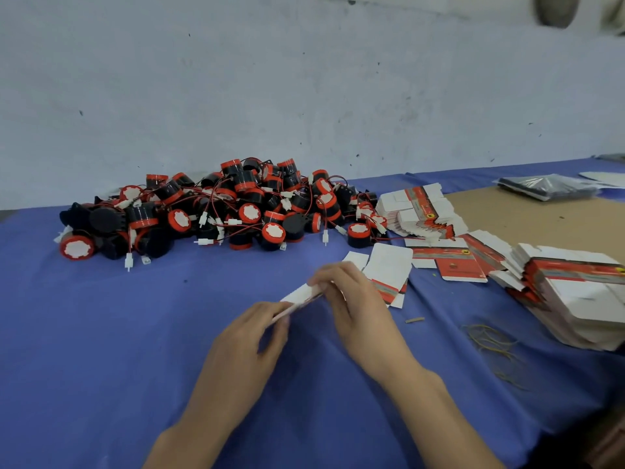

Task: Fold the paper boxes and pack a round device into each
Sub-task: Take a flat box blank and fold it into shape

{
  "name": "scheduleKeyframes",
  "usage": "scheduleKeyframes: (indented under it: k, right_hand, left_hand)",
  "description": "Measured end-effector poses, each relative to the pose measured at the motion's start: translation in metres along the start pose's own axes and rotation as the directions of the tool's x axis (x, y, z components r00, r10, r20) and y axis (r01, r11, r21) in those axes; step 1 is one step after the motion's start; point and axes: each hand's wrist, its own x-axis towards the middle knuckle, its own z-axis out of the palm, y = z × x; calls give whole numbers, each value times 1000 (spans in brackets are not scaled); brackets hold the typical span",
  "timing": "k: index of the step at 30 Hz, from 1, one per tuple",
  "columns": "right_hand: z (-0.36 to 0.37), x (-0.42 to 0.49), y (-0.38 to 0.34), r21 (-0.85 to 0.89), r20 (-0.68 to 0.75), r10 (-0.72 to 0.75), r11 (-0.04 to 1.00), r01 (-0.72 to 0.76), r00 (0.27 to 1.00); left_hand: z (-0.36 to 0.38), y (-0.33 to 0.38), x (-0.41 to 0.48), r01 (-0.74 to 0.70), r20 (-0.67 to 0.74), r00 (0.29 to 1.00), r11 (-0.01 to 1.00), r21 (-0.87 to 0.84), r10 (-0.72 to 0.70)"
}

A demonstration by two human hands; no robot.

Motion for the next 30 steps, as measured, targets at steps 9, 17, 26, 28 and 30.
scheduleKeyframes:
  k: [9,17,26,28,30]
  right_hand:
    - [14,12,-26,604,-48,350,756,-252,936]
    - [17,7,-39,721,-1,353,648,-244,936]
    - [18,2,-43,748,221,318,551,-370,922]
    - [18,2,-45,709,199,307,610,-353,931]
    - [21,4,-45,674,213,309,640,-369,927]
  left_hand:
    - [-1,37,-1,-42,-172,985,951,-307,-12]
    - [-8,52,-2,95,78,995,865,-493,-65]
    - [-3,51,-4,-61,-43,998,910,-410,48]
    - [-5,51,-4,-45,-60,998,907,-418,22]
    - [-10,48,-2,-4,-103,993,879,-477,-51]
